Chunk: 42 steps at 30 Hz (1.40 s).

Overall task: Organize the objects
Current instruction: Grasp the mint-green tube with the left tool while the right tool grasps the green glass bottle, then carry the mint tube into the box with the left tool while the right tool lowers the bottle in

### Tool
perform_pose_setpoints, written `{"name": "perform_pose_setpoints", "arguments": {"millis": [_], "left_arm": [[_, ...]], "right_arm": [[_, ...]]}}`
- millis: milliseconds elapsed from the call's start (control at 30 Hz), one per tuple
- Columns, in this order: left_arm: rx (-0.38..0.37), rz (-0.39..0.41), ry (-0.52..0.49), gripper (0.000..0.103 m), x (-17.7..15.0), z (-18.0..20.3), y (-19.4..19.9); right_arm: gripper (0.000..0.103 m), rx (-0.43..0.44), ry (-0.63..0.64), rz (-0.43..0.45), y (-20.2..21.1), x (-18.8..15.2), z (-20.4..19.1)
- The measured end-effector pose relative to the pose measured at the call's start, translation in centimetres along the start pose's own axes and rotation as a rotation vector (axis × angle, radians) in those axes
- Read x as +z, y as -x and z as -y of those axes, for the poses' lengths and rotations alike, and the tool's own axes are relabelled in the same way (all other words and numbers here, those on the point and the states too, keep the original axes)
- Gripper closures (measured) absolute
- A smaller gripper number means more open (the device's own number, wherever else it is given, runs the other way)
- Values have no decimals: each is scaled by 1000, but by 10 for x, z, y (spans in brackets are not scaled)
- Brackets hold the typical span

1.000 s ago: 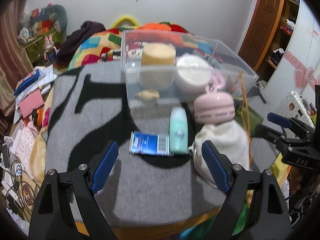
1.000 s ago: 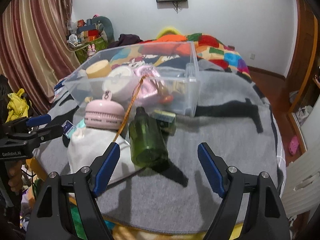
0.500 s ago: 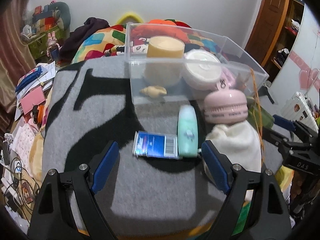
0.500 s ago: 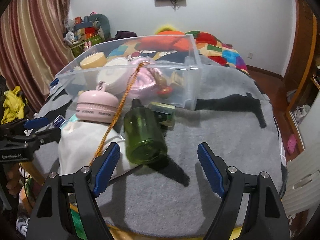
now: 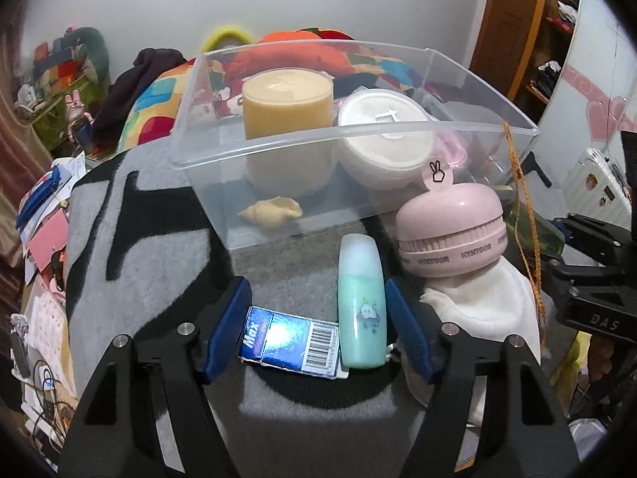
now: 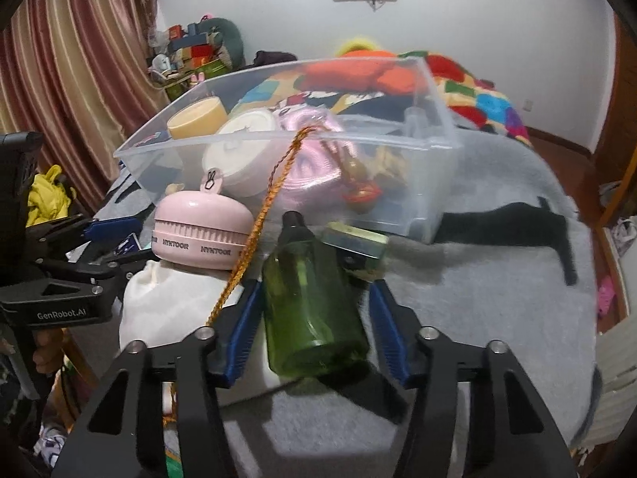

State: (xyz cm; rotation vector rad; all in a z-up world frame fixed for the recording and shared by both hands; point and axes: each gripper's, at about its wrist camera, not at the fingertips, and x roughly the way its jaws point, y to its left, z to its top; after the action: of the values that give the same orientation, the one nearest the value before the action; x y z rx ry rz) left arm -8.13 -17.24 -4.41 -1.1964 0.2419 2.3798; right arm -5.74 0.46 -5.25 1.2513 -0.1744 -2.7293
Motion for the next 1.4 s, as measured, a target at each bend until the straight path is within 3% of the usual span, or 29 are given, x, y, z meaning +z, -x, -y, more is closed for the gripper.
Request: {"name": "perform_pose_setpoints", "arguments": {"millis": [200, 267, 333, 433, 933, 1400], "left_arm": [[22, 2, -66, 48, 5, 11, -6], [14, 2, -87, 55, 7, 14, -7], [1, 1, -93, 72, 7, 15, -6], [-3, 2, -91, 79, 7, 14, -5], [-65, 52, 32, 80, -7, -3, 22], [-109, 125, 78, 80, -2, -11, 56]], "right_arm": [[65, 25, -23, 8, 1, -2, 1], [65, 27, -35, 10, 4, -3, 4], [65, 23, -41, 17, 8, -4, 6], [65, 26, -54, 26, 14, -5, 8], [65, 17, -86, 79, 40, -5, 14], [65, 13, -57, 176, 72, 13, 8]]}}
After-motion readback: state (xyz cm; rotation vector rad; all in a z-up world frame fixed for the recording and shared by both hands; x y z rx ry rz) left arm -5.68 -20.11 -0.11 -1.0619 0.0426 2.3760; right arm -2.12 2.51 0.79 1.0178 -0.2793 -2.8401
